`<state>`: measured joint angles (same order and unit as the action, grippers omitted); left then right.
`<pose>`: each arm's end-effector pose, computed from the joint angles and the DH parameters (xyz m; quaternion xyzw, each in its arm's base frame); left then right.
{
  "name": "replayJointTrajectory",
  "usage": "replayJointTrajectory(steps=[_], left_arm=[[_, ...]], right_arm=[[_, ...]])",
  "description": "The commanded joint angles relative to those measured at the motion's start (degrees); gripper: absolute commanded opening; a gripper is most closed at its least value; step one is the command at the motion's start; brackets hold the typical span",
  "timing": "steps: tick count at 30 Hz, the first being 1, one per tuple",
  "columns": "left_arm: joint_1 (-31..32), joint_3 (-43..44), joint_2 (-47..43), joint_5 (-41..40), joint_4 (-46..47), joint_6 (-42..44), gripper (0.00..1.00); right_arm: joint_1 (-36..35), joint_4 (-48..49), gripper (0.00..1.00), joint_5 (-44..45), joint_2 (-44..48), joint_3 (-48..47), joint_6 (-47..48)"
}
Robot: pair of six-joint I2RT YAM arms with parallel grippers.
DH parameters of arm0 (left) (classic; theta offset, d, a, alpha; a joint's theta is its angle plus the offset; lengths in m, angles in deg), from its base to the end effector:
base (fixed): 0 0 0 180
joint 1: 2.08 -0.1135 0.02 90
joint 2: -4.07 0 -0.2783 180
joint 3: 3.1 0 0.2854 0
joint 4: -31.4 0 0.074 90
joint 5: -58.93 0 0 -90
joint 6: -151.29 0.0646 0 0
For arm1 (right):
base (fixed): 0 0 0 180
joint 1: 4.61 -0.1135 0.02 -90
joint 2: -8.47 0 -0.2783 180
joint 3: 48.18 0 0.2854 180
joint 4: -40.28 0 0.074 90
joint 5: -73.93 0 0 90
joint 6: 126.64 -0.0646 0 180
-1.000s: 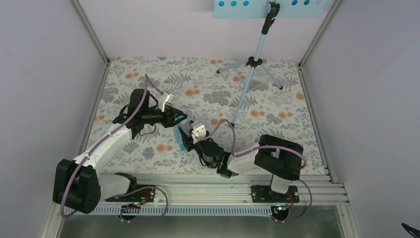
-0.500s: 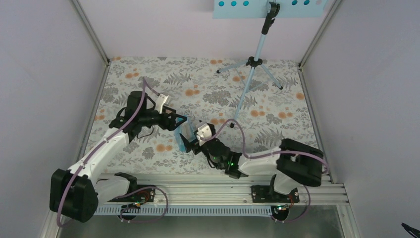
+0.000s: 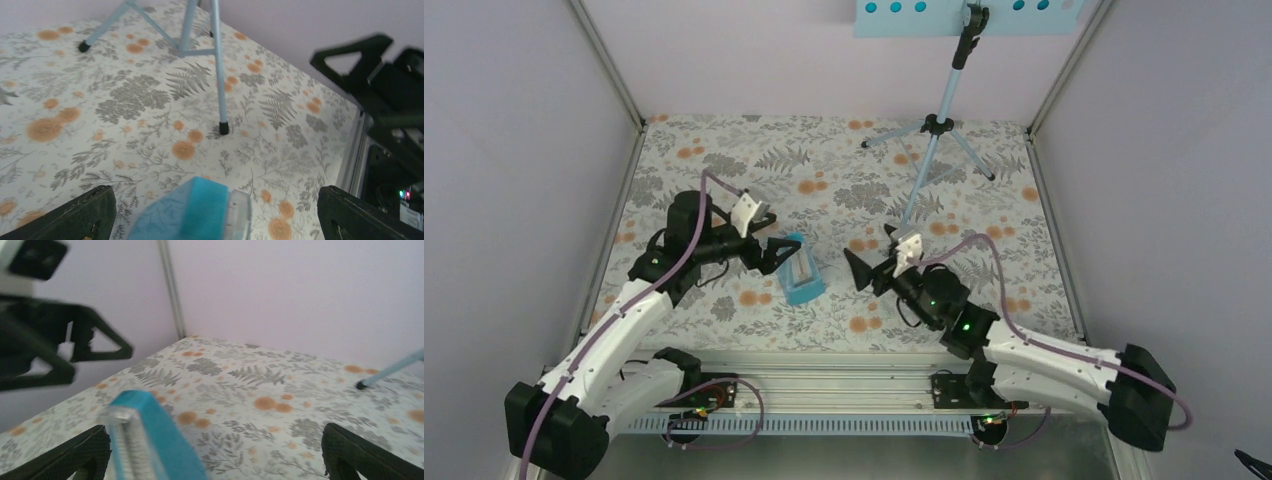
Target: Pack up the instrument practice props
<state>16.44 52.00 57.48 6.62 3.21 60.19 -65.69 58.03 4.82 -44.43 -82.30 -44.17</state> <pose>0.2258 -0.1173 0.2895 0.2899 0.7697 -0.3555 0.4439 0.1443 0.2135 0.2412 -0.2027 0.6836 0.2815 0.6421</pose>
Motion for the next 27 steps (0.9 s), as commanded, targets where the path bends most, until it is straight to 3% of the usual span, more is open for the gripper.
replayJointTrajectory(steps=[1, 6, 14, 19, 27], left_arm=[[4.46, 0.34, 0.47, -3.43, -2.33, 5.14, 1.0], [7.75, 1.34, 3.18, -8.91, -4.72, 6.5, 1.0], [8.68, 1.16, 4.63, -10.71, -5.02, 6.78, 0.98], [9.49, 1.48, 5.88, -12.2, -5.57, 6.61, 0.75], [10.8, 1.34, 6.16, -14.26, -5.66, 6.3, 0.54]], right_arm=[[8.5, -11.44, 1.0, -6.86, 4.96, 1.82, -4.39], [16.26, -13.71, 1.0, -13.5, 7.04, 4.14, -6.97], [19.4, -13.06, 1.0, -17.47, 9.34, 6.98, -9.09], [20.09, -13.42, 1.0, -17.94, 10.61, 7.5, -9.85], [21.04, -14.82, 1.0, -17.2, 14.16, 7.39, -10.18]])
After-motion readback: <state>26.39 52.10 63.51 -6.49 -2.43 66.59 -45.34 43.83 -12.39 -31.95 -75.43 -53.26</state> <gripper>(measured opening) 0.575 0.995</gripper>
